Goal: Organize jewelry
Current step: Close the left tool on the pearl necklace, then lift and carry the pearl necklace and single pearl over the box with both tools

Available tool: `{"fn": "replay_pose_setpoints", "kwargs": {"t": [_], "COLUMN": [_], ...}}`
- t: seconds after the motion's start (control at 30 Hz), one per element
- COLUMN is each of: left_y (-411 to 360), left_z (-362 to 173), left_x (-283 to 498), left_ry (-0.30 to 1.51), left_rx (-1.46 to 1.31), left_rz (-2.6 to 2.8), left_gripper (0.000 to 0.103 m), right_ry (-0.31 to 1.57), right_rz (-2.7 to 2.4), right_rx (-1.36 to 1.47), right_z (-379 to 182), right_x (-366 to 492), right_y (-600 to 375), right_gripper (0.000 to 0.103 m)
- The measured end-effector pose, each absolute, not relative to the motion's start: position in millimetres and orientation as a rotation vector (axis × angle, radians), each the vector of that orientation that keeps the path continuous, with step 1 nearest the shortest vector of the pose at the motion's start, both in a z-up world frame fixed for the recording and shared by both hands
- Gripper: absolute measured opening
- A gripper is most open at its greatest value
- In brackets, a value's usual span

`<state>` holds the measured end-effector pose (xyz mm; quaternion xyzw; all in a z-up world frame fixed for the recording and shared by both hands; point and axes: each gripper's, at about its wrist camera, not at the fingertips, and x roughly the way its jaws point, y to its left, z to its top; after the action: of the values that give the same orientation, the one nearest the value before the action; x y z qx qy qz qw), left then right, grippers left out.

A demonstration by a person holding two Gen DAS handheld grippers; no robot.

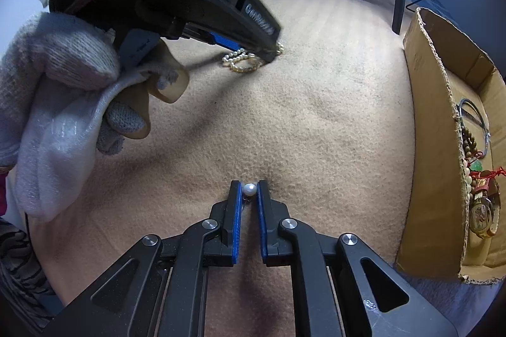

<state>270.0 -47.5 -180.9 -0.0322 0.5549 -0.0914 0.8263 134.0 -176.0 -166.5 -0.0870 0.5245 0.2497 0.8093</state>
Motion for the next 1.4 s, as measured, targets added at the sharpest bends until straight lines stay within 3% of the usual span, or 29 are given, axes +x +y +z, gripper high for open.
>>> {"fn": "replay_pose_setpoints", "kwargs": {"t": [0.07,0.6,1.4], "left_y": [-41,-24,-23], "left_z": [-182,-165,-62], "left_x": [270,255,235], "left_ry": [1.185,1.149,0.918], "left_rx": [-0.087,-0.102,-0.189], "left_rz": [-0.198,-0.215,-0.332], "left_gripper": [0.006,0.005,0.005], "right_ry": [1.122,1.097,0.91], "right_rz": [0.543,0.532,0.448], "right_rx": [-0.18,-0.23,-0.084], "right_z": [-167,-166,-86], "right_x": [133,133,154], "right_y": [-178,-167,-217], "right_gripper": [0.01,0.007,0.007]}}
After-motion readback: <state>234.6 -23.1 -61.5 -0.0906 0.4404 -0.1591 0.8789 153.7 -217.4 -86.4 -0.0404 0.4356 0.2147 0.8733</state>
